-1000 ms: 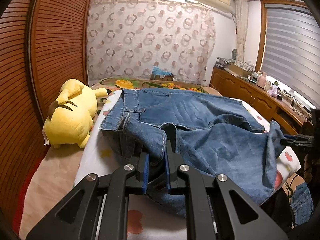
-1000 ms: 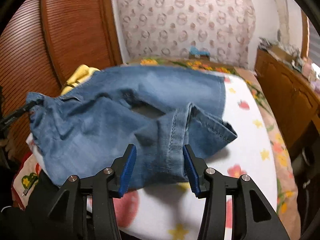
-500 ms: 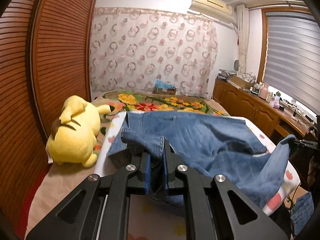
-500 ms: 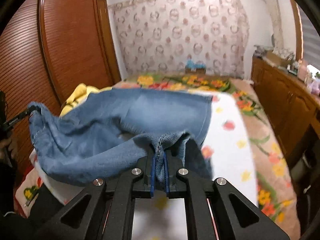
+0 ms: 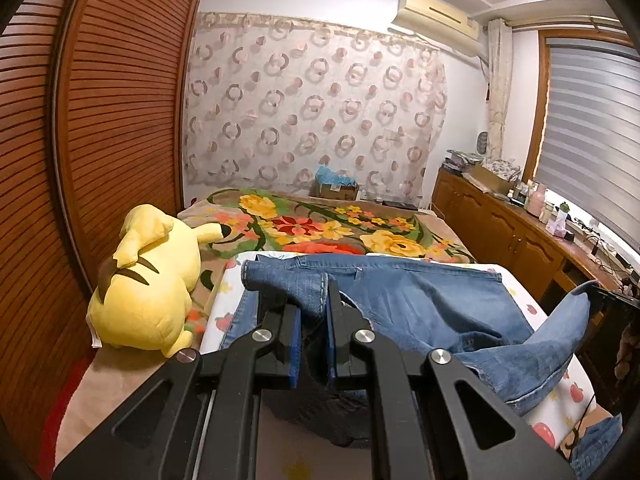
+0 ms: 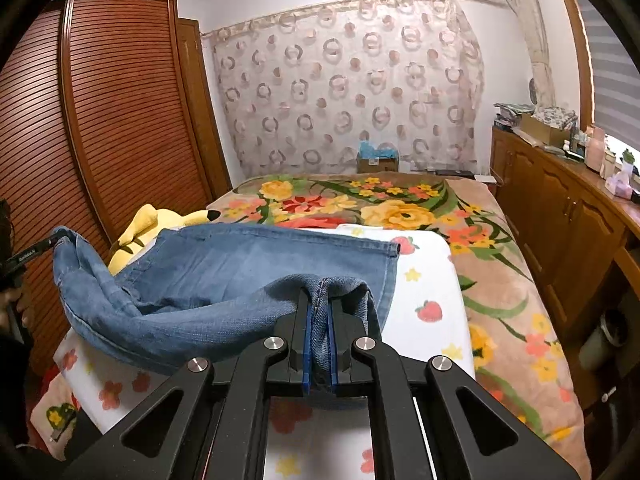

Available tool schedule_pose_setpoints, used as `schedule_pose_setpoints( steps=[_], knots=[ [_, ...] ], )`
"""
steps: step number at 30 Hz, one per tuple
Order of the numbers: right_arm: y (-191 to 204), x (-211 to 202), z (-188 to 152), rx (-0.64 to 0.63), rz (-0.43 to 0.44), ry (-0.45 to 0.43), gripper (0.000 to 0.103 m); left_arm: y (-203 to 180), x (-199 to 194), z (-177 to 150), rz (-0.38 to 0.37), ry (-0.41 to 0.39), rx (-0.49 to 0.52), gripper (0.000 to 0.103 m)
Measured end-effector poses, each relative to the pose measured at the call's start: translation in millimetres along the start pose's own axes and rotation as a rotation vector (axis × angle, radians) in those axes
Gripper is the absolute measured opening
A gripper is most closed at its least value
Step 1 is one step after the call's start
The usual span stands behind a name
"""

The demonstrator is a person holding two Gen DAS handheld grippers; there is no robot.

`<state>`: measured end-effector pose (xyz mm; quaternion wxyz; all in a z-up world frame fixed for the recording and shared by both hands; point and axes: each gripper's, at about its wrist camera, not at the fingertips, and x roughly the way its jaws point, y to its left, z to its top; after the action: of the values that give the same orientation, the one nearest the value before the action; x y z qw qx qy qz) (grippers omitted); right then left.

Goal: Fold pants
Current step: 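Lift the hems with both grippers and fold them toward the waistband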

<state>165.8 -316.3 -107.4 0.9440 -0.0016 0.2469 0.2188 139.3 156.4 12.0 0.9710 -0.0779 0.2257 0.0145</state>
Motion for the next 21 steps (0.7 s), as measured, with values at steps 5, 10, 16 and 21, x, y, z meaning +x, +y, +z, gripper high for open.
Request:
schedule_pose_setpoints(
  steps=[5, 10, 16, 21],
  knots=[
    [-8.8, 12.6, 5.4, 0.010, -0.002, 0.018, 0.006, 4.0, 20.0, 14.9, 0.016, 0.008, -0.005, 0.011],
    [-21.2, 26.7, 14.7, 0.030, -0.009, 0.038, 0.006, 9.1, 45.0, 28.6, 0.032, 0.020, -0.002, 0.011],
    [-23.8, 48.0, 24.8, 0.037, -0.016, 0.090, 0.006, 15.5, 83.6, 35.6, 0.039, 0.060, -0.002, 0.011],
    [-24.2, 60.9, 34.4, 0.040, -0.019, 0.130, 0.006, 19.9, 110.5, 34.2, 0.042, 0.101, -0.005, 0.011]
  ],
)
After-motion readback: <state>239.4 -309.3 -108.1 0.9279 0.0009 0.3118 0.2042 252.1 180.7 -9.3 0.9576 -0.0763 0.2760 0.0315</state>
